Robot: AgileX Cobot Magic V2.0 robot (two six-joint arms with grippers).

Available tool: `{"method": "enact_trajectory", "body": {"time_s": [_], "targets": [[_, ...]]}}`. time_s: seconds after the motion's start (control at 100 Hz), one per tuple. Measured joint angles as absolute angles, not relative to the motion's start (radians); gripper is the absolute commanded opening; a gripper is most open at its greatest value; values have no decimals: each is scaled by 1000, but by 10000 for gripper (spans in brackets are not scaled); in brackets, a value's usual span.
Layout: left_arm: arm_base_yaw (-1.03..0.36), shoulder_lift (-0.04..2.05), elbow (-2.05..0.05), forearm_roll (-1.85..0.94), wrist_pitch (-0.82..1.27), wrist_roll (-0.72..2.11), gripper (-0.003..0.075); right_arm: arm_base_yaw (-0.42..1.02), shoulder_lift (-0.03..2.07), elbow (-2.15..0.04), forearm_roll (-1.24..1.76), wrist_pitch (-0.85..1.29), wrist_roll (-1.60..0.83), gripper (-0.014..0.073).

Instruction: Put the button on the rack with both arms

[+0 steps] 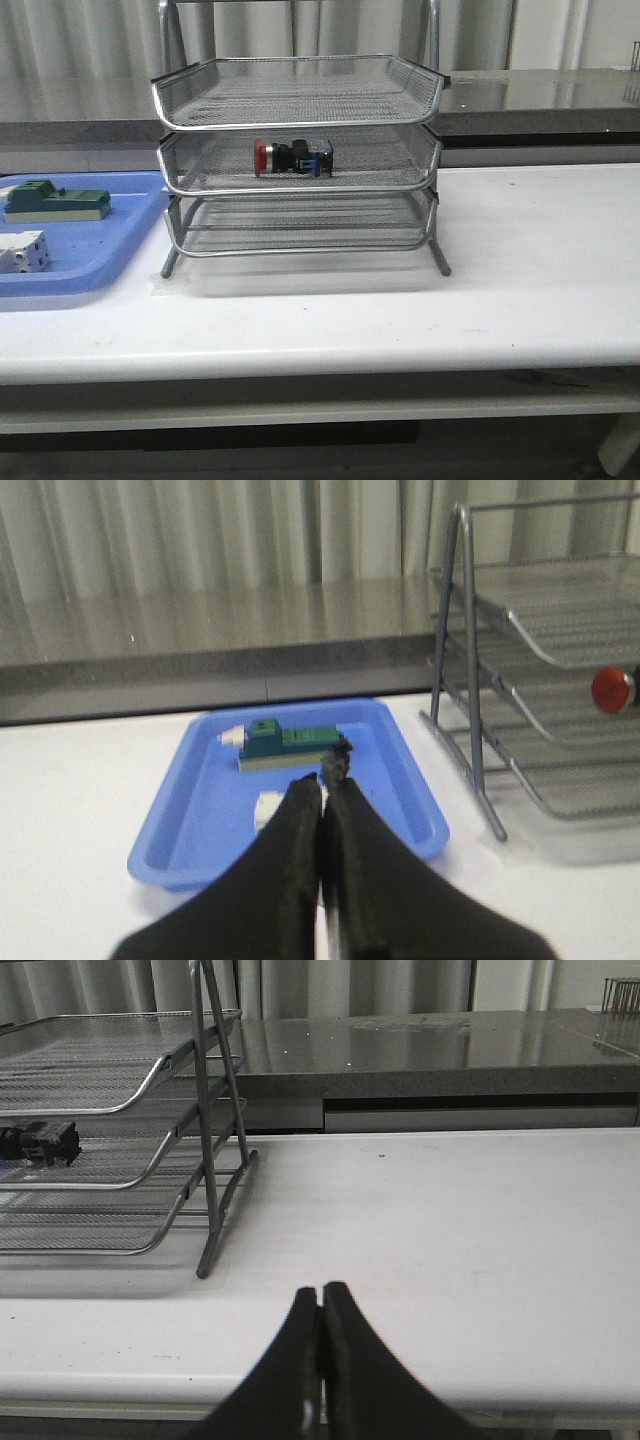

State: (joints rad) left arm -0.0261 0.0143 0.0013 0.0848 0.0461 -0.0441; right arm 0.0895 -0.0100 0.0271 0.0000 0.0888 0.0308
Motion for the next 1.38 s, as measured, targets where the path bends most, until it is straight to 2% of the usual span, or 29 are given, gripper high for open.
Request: {"method": "enact_trajectory", "body": {"time_s": [1.38], "targets": [[-26,-4,1,113,39,-98,-20,90,-10,27,0,87,29,-67]]}}
